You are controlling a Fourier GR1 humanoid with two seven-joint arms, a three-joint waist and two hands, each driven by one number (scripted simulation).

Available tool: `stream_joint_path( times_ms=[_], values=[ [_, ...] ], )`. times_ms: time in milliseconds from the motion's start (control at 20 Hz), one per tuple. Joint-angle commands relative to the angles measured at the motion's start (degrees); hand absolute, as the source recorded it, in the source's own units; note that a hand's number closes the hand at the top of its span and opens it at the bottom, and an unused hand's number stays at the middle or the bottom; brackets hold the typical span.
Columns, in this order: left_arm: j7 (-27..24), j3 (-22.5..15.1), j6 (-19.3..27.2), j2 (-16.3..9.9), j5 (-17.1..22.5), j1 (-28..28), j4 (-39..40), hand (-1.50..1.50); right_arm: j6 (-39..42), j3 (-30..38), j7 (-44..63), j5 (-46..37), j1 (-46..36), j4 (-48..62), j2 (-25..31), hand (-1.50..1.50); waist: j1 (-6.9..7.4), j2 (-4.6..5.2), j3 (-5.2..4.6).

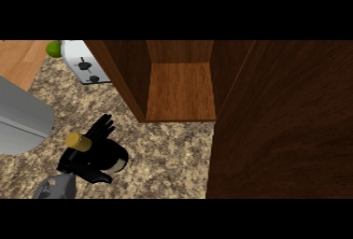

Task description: Pick up the wine, place it into the cabinet and close the cabinet

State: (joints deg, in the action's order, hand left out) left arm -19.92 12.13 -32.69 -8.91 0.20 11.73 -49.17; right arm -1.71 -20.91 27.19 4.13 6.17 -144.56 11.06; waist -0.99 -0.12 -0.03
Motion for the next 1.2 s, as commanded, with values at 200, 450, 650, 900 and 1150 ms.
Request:
stream_joint_path(
  times_ms=[200, 450, 650, 900, 1150],
  values=[
    [-1.58, 2.51, -3.99, 0.2, 4.18, 0.98, 6.14, -1.5, 0.93, 0.72, 3.78, 4.47, 4.8, -12.79, 1.6, -1.5, 0.16, 0.02, 0.01],
    [-0.11, 1.53, -0.99, 3.36, 3.61, 3.75, 7.76, -1.5, -0.57, 1.43, 5.87, 4.69, 3.68, -15.22, 1.16, -1.5, -0.15, -0.06, 0.0],
    [-0.18, 1.61, -2.33, 3.08, 4.89, 4.4, 5.9, -1.5, 0.0, 4.05, 8.38, 6.74, 3.07, -16.0, 2.83, -1.5, 0.08, -0.05, 0.02],
    [-2.27, -0.73, -0.02, 5.64, 2.84, 2.06, 5.12, 1.5, 0.53, 4.9, 4.68, 6.27, 3.4, -12.95, 1.82, -1.5, 0.49, -0.01, 0.04],
    [-5.49, -1.51, 0.26, 3.24, 0.99, 2.66, 3.5, 1.5, 0.79, 1.22, 4.64, 4.29, 5.35, -14.05, 1.5, -1.5, 0.2, -0.07, 0.01]
  ],
)
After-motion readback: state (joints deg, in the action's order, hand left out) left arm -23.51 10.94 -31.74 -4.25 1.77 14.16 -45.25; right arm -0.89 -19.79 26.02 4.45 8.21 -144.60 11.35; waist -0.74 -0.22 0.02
